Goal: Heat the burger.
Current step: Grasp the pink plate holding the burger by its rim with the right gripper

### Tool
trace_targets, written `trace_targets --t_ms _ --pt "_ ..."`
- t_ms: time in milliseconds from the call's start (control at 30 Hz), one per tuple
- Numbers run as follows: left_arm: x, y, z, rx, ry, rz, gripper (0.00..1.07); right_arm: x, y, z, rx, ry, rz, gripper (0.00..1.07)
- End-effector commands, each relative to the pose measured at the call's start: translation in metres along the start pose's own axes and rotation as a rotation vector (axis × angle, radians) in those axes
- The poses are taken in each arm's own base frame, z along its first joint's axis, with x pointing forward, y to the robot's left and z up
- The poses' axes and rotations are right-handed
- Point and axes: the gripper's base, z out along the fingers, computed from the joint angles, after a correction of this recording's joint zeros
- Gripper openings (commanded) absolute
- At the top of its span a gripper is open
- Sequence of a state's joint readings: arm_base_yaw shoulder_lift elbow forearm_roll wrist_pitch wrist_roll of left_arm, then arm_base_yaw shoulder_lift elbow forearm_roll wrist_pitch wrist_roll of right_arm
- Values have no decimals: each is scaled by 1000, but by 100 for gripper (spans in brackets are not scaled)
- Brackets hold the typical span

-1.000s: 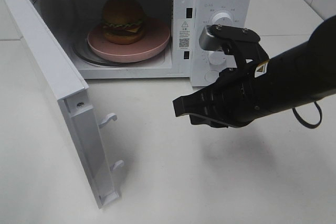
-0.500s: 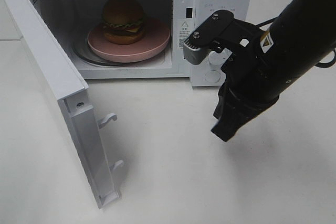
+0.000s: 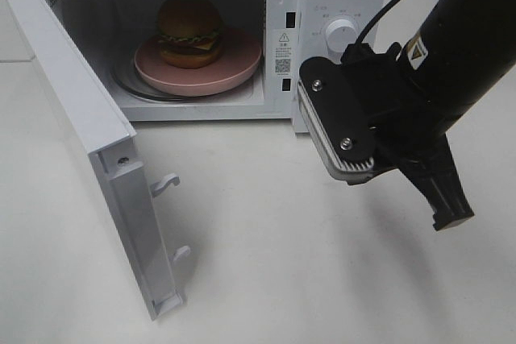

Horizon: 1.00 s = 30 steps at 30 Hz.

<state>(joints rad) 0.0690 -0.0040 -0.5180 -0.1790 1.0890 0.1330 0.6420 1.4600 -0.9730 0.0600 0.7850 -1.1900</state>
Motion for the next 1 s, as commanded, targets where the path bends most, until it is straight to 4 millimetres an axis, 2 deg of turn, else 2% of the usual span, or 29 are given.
trace_targets --t_ms 33,133,200,233,267,300,333,367,400,433,467,500,533,567,667,800,1000 --pt "-1 -1 -1 -1 -23 -10 101 2 0 -4 4 21 -102 9" --pt "-1 -1 -1 -1 -23 -10 101 6 -2 -4 23 69 -161 14" --pt "-1 -1 -1 -1 -23 -10 101 9 -5 -4 47 112 -199 23" --pt "-1 -1 -1 -1 -23 -10 101 9 -5 -4 47 112 -199 23" --pt "-1 -1 -1 -1 -23 -10 101 10 -6 -4 65 119 -201 34" --pt "-1 -1 -1 -1 -23 -10 101 10 -6 -4 65 119 -201 34" --pt "-1 -1 -1 -1 -23 -10 101 9 -8 -5 86 111 -185 46" --pt "-1 -1 -1 -1 -23 -10 101 6 -8 -4 94 106 -179 53" --pt "-1 -1 -1 -1 -23 -10 101 6 -8 -4 94 106 -179 53" --pt "-1 -1 -1 -1 -23 -10 101 3 -7 -5 99 102 -145 65" --pt "-1 -1 -1 -1 -23 -10 101 1 -7 -5 108 95 -131 71" --pt "-1 -1 -1 -1 -23 -10 101 1 -7 -5 108 95 -131 71" --pt "-1 -1 -1 -1 -23 -10 101 -2 -8 -5 132 78 -100 82" --pt "-1 -1 -1 -1 -23 -10 101 -4 -9 -5 150 65 -79 86" --pt "-1 -1 -1 -1 -23 -10 101 -6 -12 -3 178 57 -65 91" --pt "-1 -1 -1 -1 -23 -10 101 -6 -15 3 180 72 -82 91" --pt "-1 -1 -1 -1 -23 -10 101 -14 -30 12 185 81 -99 89"
